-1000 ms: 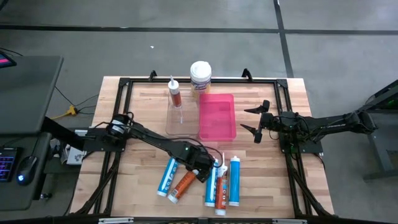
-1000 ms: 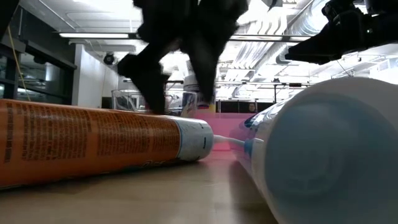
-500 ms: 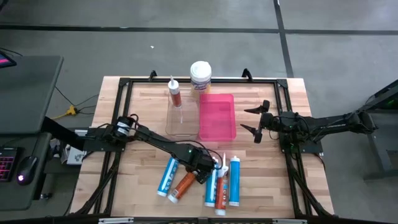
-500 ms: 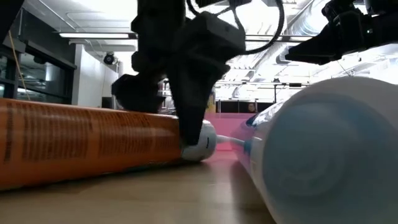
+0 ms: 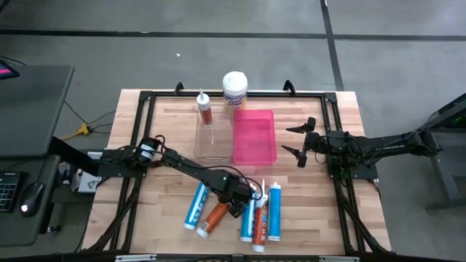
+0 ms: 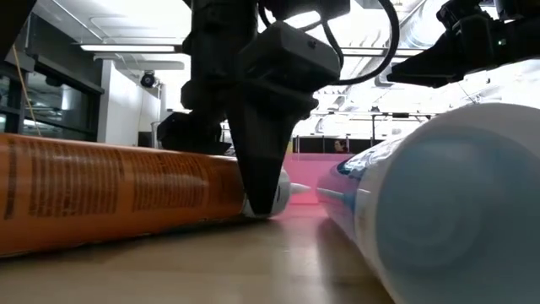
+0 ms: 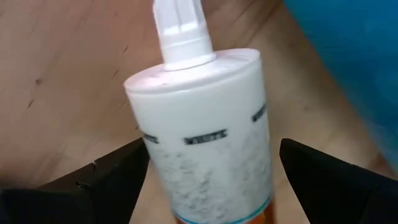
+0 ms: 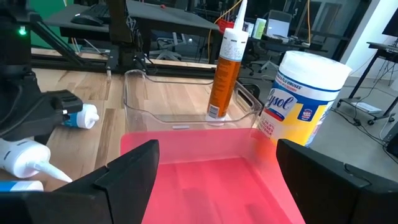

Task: Pick & place silicon tubes, Sealant and Lysol wipes
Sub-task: Put the left orange sealant into the transparent container

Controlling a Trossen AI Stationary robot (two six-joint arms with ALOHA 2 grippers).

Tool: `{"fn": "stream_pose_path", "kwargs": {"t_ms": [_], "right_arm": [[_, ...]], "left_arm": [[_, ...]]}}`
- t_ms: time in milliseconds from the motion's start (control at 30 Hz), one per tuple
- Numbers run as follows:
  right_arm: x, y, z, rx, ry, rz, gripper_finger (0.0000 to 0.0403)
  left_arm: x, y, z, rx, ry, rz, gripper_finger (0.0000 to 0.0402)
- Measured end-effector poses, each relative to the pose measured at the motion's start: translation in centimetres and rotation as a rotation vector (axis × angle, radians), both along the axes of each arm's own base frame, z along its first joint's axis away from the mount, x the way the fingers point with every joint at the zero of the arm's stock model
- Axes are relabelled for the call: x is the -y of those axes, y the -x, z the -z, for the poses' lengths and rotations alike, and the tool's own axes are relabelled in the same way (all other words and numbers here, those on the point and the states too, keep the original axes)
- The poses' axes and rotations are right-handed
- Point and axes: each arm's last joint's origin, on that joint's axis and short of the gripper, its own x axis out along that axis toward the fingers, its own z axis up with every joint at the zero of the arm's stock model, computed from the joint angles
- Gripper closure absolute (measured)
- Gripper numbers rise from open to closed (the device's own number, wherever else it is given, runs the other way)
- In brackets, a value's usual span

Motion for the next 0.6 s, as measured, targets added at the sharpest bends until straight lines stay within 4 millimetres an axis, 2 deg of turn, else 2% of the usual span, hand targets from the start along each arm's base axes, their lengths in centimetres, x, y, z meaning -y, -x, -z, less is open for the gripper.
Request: {"fn": "stream_pose_path", "kwargs": {"t_ms": [167,367,500,600], "right_arm": [[0.0,0.0,0.0,-0.004,0.000,0.000,0.0082],[0.0,0.0,0.0,-0.004,0.000,-0.001,0.0082],[0.0,0.0,0.0,-0.004,0.000,0.000,0.0082],[0.0,0.0,0.0,-0.004,0.000,0.000,0.0082]], "left_arm": [[-0.1,0.0,0.1,0.003,-0.028,0.012,0.0060],[-0.1,-0.1,1.2,-0.024,-0.038,0.011,0.0145],[-0.1,-0.1,1.2,-0.025,-0.029,0.024,0.0201],[-0.1,-0.1,1.2,-0.024,-0.026,0.038,0.0206]]}}
